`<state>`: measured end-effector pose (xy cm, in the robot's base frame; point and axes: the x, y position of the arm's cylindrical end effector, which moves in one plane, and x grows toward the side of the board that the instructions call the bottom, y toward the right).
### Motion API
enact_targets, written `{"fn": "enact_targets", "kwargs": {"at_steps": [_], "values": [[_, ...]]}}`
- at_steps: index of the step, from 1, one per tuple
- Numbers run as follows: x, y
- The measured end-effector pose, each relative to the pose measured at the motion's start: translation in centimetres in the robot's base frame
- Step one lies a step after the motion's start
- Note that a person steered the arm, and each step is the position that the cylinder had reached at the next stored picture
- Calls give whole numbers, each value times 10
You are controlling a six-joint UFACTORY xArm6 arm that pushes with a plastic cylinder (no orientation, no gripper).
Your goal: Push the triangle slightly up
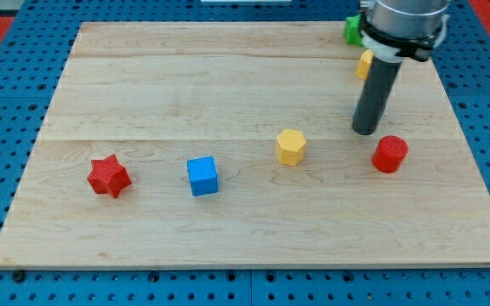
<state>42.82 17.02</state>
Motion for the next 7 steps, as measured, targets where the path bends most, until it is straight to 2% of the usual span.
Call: {"fn": "enact_targets", "kwargs": {"at_steps": [2, 7], "values": [[-5, 17], [-17, 5]]}}
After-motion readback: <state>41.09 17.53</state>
